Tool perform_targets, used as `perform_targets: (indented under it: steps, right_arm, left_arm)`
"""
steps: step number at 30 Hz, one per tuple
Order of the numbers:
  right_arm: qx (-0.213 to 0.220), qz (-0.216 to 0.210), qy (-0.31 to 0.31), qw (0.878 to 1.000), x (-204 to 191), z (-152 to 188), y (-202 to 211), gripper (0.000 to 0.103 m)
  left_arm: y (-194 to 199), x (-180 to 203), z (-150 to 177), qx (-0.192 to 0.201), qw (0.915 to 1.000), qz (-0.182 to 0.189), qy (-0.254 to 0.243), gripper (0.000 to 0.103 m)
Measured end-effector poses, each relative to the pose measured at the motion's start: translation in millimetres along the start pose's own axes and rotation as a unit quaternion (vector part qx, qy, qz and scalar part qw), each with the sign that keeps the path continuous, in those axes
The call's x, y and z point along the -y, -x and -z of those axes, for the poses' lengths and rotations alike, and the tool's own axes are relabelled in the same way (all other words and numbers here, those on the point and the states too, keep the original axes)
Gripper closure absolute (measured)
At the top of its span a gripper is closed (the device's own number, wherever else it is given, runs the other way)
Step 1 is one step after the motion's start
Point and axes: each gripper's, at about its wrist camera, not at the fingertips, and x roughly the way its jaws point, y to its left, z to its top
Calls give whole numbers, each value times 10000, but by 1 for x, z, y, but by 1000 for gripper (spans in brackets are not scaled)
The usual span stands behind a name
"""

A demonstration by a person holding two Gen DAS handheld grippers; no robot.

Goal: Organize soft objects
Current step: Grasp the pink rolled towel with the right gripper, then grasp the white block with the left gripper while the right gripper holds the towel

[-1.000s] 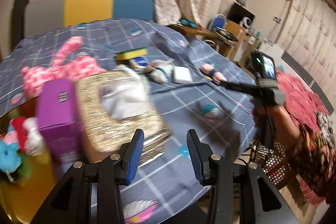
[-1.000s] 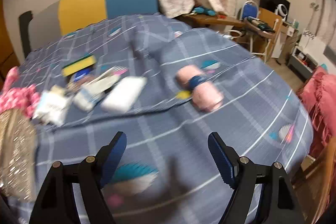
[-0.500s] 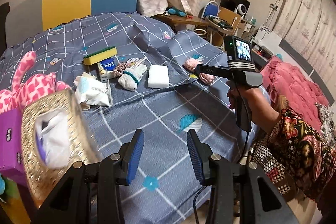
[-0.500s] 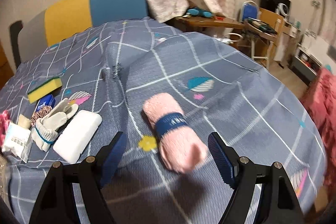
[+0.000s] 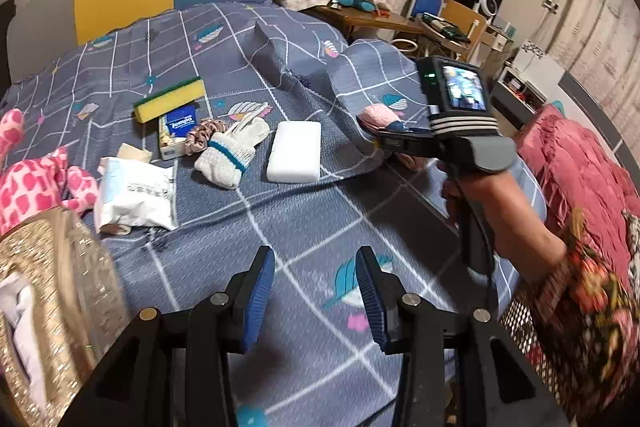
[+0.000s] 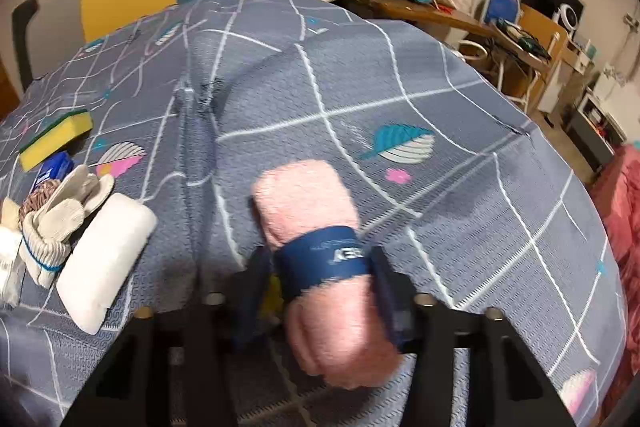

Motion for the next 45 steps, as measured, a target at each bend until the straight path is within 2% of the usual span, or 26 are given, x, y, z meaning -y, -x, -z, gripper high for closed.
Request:
perform_targets:
  steps: [7, 10, 14, 16, 21, 24, 26, 30, 31, 33, 35, 38, 40, 45]
  right_arm:
    - [26, -565, -790, 9953, 24, -7, 21, 65]
    - [138, -562, -1018, 9931, 33, -11, 35, 65]
    - [241, -1121, -1579, 9808, 50, -10, 51, 65]
    - [260, -1265, -1637, 9780, 50, -10, 54, 65]
    - [270, -1555, -1637, 9738, 45, -14, 58, 65]
    - [276, -1567, -1564, 9748, 39, -14, 58, 65]
    - [265, -1563, -1495, 9760, 34, -15, 57, 65]
    - [206, -1566, -1410, 9773, 31, -14, 54, 65]
    - [200, -1566, -1386, 9777, 30, -14, 54, 65]
    - [191, -1568, -1325, 9785, 26, -13, 54, 65]
    - [199, -1573, -1293, 9788, 24, -13, 54, 65]
    - [197, -1562, -1255, 9795, 22, -13, 53, 65]
    - [184, -1546, -1226, 9802, 21, -12, 51, 65]
    - [122, -1505, -1175, 9815, 18, -10, 45, 65]
  left_arm:
    - [-33, 3, -29, 0, 9994, -299, 196, 61]
    - [-46, 4, -42, 70, 9984, -528, 191, 61]
    - [-73, 4, -61, -3, 9961, -836, 268, 60]
    - [-88, 6, -68, -97, 9955, -929, 175, 60]
    - [-126, 15, -82, -265, 9929, -1088, -411, 60]
    - [-146, 13, -88, -465, 9897, -1252, -515, 60]
    - [-157, 8, -91, -610, 9900, -1187, -467, 59]
    - [-168, 9, -96, -591, 9915, -1015, -566, 40]
    - [-171, 10, -98, -599, 9915, -970, -622, 39]
    - [-178, 14, -97, -720, 9905, -876, -776, 39]
    - [-183, 14, -96, -778, 9881, -1009, -865, 39]
    - [-188, 9, -94, -844, 9889, -958, -760, 39]
    - [-187, 7, -93, -803, 9899, -958, -675, 45]
    - [-177, 12, -90, -739, 9886, -1068, -763, 47]
